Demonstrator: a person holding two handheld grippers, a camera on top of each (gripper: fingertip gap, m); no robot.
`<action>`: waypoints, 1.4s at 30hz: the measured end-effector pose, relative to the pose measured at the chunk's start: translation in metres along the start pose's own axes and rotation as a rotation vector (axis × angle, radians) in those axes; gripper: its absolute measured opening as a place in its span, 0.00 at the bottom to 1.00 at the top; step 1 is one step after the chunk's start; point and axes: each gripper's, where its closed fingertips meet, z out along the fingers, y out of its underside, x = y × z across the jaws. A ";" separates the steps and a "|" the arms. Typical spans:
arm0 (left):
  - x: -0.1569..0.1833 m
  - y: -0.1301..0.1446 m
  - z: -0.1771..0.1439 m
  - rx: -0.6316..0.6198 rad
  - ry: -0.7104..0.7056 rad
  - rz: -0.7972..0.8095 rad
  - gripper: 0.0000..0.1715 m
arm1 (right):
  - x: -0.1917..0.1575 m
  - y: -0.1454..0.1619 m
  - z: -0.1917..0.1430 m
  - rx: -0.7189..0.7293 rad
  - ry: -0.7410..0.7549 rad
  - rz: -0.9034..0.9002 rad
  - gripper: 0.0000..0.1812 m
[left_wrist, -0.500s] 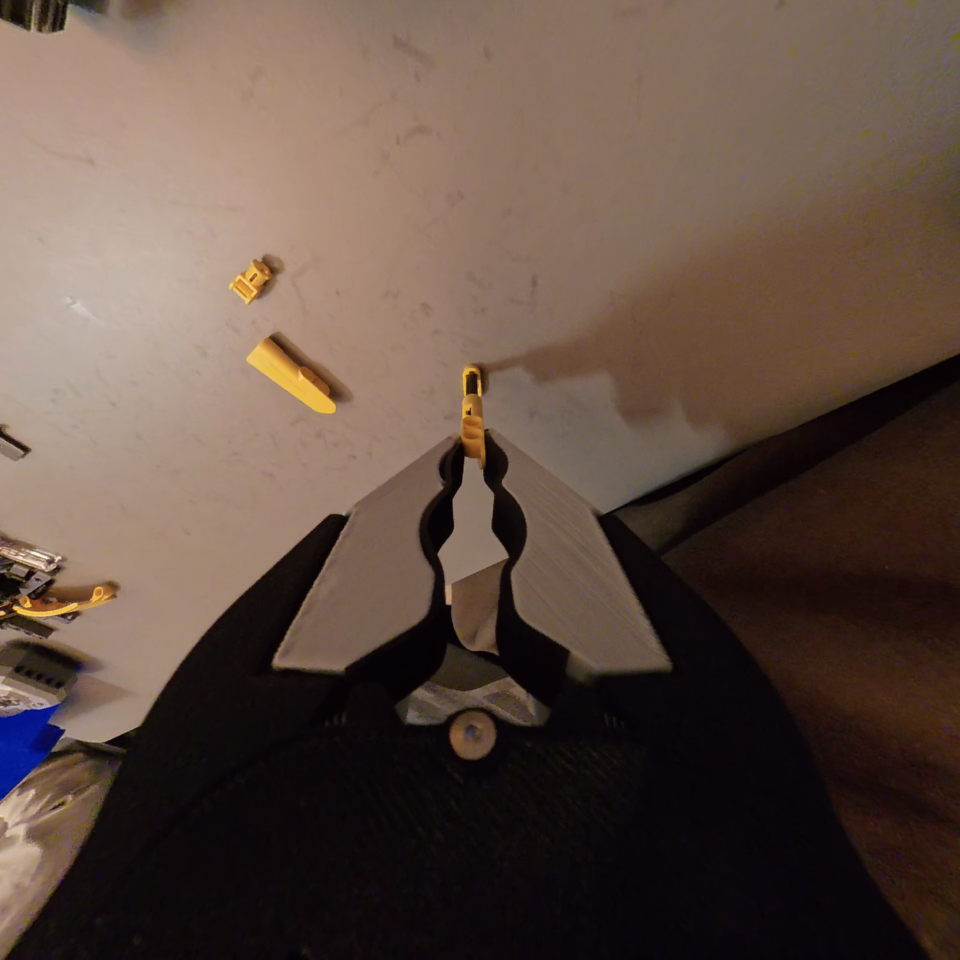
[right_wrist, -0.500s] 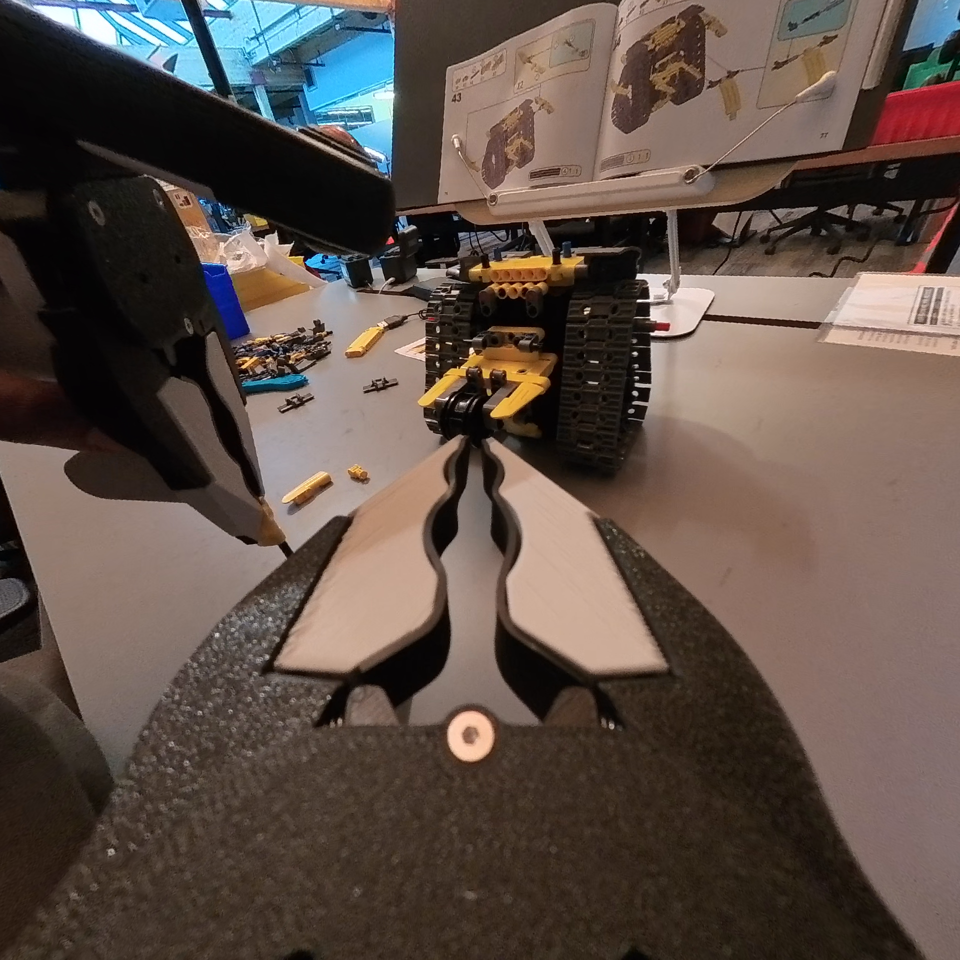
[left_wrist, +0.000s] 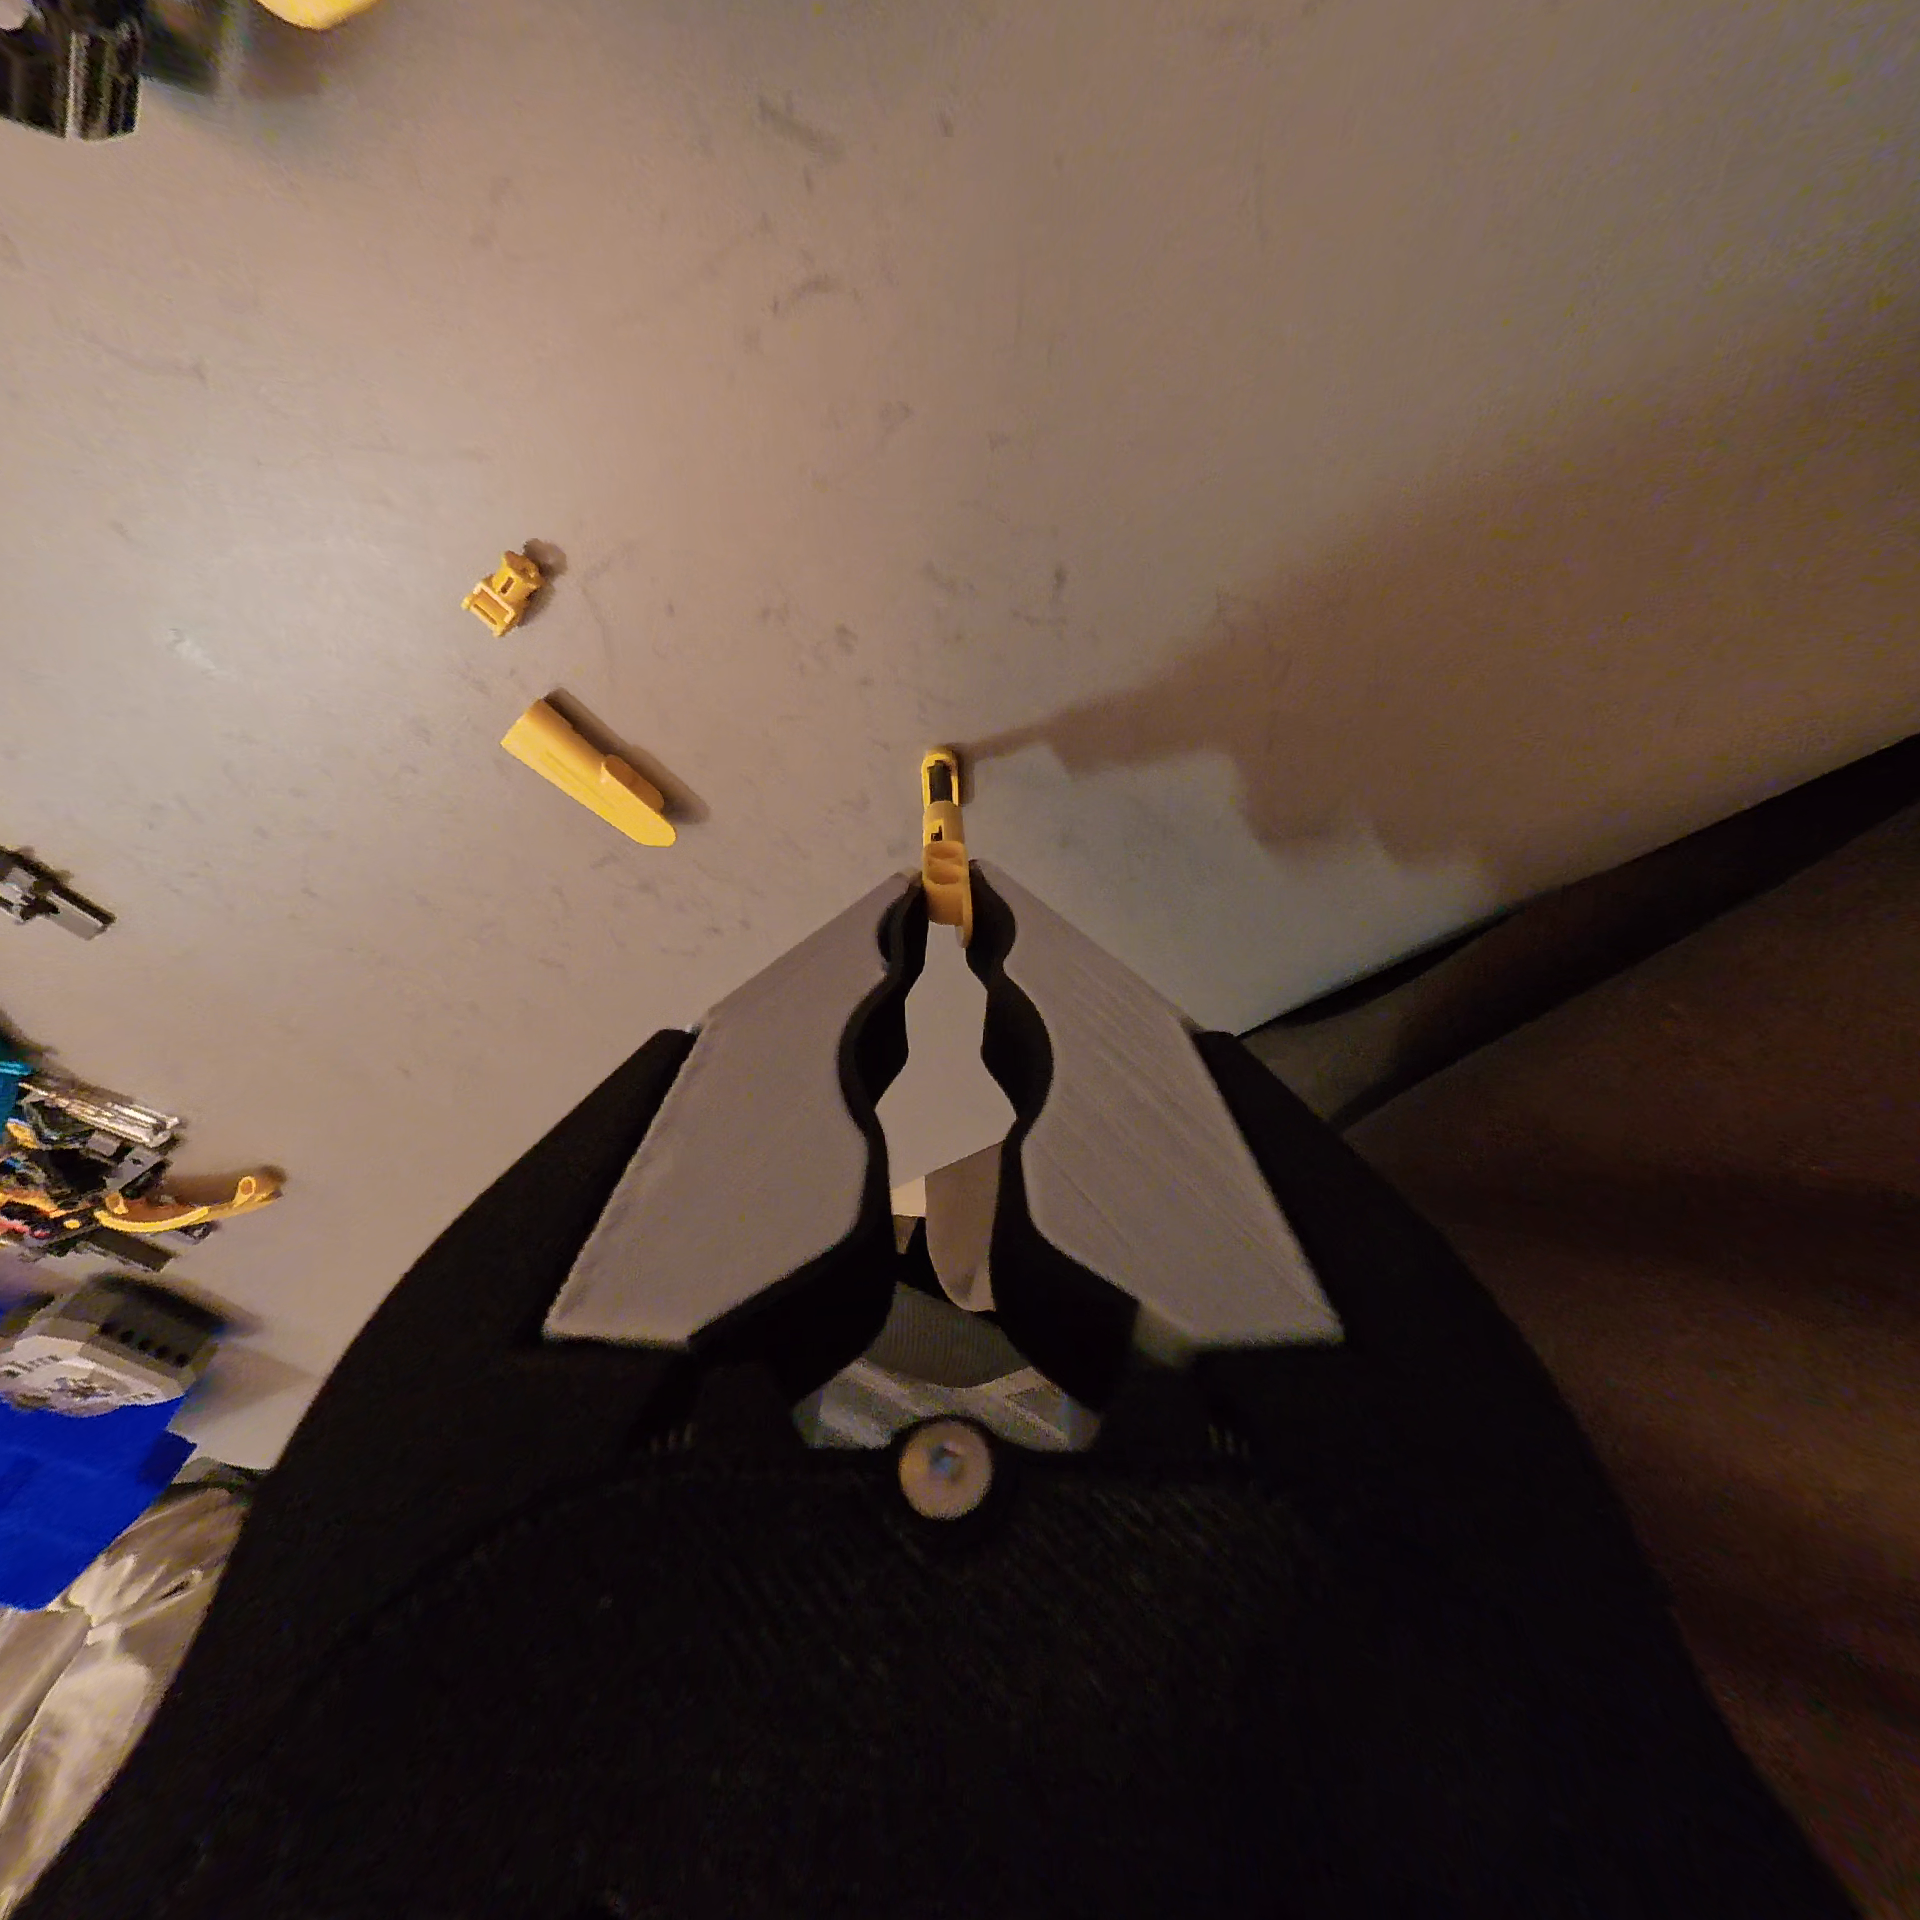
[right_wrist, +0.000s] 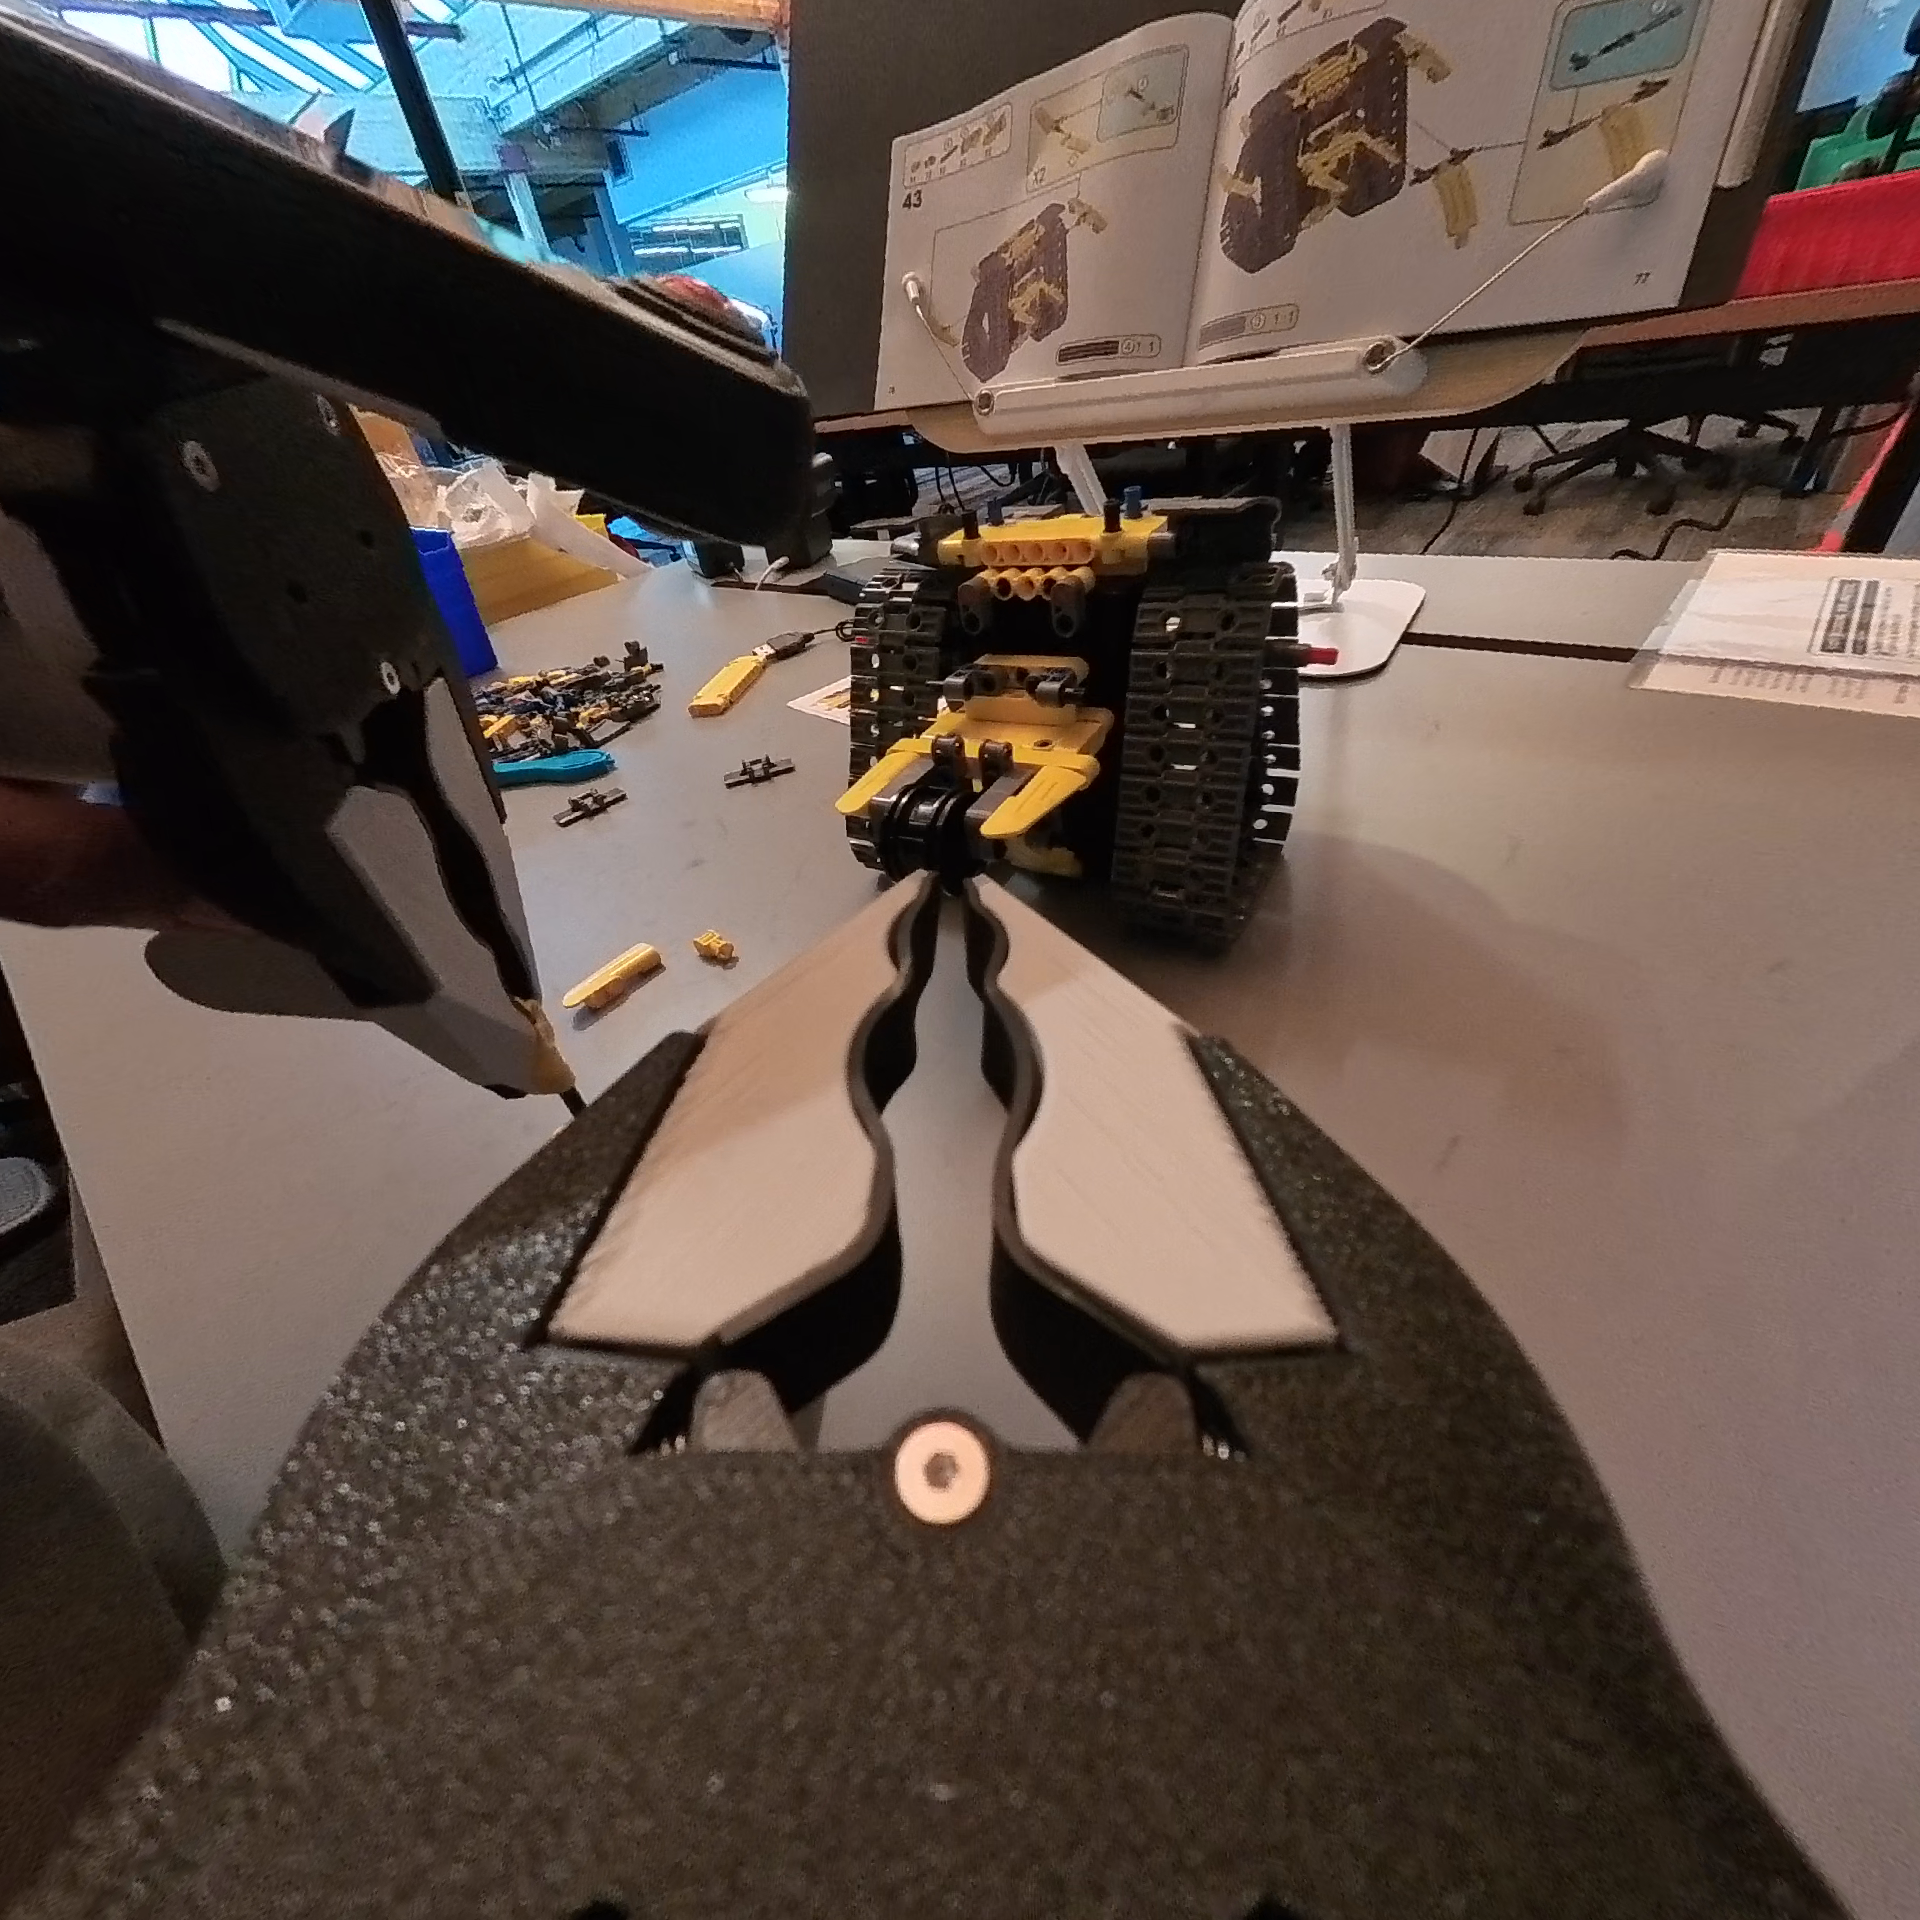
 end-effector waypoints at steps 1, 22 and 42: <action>-0.001 0.001 0.000 -0.004 0.002 -0.002 0.02 | 0.000 0.000 0.000 0.001 0.000 0.002 0.02; 0.002 0.009 0.006 0.137 0.204 -0.017 0.02 | -0.004 -0.003 -0.002 0.022 -0.034 0.001 0.03; 0.015 -0.008 -0.005 0.526 0.564 0.310 0.03 | -0.117 0.026 0.013 -0.172 -0.543 -0.275 0.14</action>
